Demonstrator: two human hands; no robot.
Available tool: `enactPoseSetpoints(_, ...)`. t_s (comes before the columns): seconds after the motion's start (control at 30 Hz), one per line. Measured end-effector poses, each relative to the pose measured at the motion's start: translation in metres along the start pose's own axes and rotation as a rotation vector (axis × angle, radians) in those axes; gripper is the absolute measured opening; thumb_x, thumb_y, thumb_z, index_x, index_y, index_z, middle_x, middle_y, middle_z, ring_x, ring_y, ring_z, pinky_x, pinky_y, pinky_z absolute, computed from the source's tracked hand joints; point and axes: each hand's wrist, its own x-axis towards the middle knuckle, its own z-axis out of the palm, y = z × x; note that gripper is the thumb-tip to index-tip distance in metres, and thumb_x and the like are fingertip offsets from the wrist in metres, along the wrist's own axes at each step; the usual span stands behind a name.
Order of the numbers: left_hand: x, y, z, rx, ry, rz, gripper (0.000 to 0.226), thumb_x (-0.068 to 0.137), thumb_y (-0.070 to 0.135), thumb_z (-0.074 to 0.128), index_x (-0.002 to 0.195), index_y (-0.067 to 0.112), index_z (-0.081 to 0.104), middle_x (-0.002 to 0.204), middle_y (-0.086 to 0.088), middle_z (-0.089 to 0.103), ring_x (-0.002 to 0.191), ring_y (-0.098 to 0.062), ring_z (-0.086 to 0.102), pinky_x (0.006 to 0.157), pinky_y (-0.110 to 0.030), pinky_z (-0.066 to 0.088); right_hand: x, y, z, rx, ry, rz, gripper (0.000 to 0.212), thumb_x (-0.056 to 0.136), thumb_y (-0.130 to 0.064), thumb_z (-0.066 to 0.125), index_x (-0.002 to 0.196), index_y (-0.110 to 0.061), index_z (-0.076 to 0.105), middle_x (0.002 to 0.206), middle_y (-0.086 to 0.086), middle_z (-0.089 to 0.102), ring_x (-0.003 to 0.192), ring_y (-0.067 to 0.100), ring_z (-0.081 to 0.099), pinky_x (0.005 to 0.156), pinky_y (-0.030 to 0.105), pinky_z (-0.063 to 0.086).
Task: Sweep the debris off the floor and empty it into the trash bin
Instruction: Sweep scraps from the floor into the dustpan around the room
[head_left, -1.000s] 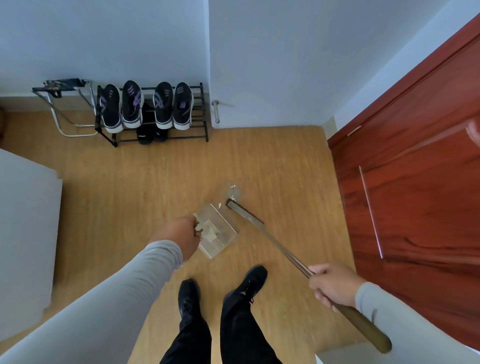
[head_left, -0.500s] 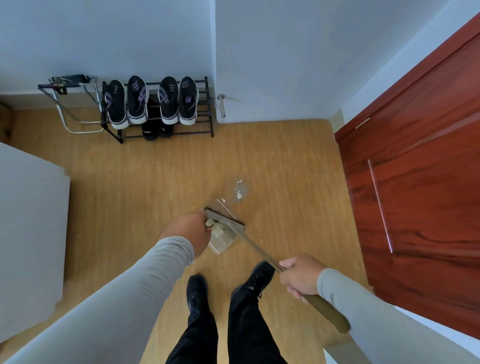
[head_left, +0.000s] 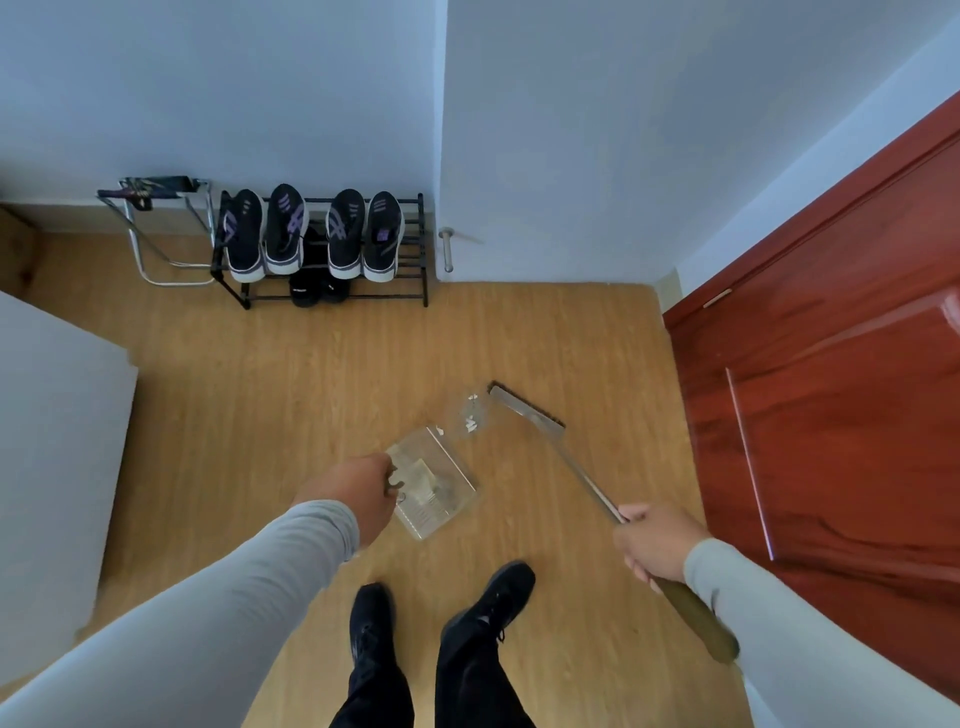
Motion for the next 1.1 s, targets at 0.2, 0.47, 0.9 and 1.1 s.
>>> enactPoseSetpoints(0.2,0.012,0.006,0.005,0.006,0.003,0.000,0.018,0.099,0.032,0.045,0.112,0.030,0.056,0.078,0.013,0.056,0.065,-0.008,0.057,0.054,-0.025,0.046,0.062,-0.049,0.019,-0.151,0.011,-0.035,0.036,0.079,-0.011,0.047,0.109,-0.005,0.066,0.062,0.011,0.065,0.054,0.026,0.060,0.059,0.031,0.053)
enactPoseSetpoints(0.47,0.015,0.008,0.005,-0.006,-0.005,-0.006,0.026,0.099,0.035,0.047,0.122,0.029,0.056,0.087,0.011,0.057,0.073,-0.012,0.058,0.061,-0.027,0.050,0.040,-0.024,0.046,-0.453,-0.219,-0.022,0.062,0.082,-0.012,0.052,0.144,-0.013,0.051,0.096,0.009,0.075,0.079,0.027,0.074,0.071,0.035,0.061)
enactPoseSetpoints(0.9,0.005,0.005,0.008,0.004,-0.008,0.001,0.023,0.099,0.036,0.045,0.117,0.027,0.056,0.089,0.008,0.061,0.075,-0.014,0.060,0.063,-0.028,0.051,0.039,-0.040,0.011,-0.266,-0.014,-0.092,0.034,0.085,-0.014,0.050,0.116,-0.020,0.063,0.064,0.007,0.062,0.047,0.019,0.056,0.050,0.026,0.049)
enactPoseSetpoints(1.1,0.007,0.004,0.011,-0.004,-0.004,-0.014,0.018,0.099,0.036,0.045,0.110,0.028,0.056,0.082,0.010,0.061,0.070,-0.012,0.060,0.058,-0.027,0.050,0.052,-0.045,0.069,-0.584,-0.175,-0.063,0.036,0.084,-0.005,0.055,0.118,-0.006,0.065,0.091,0.010,0.071,0.082,0.028,0.071,0.071,0.031,0.057)
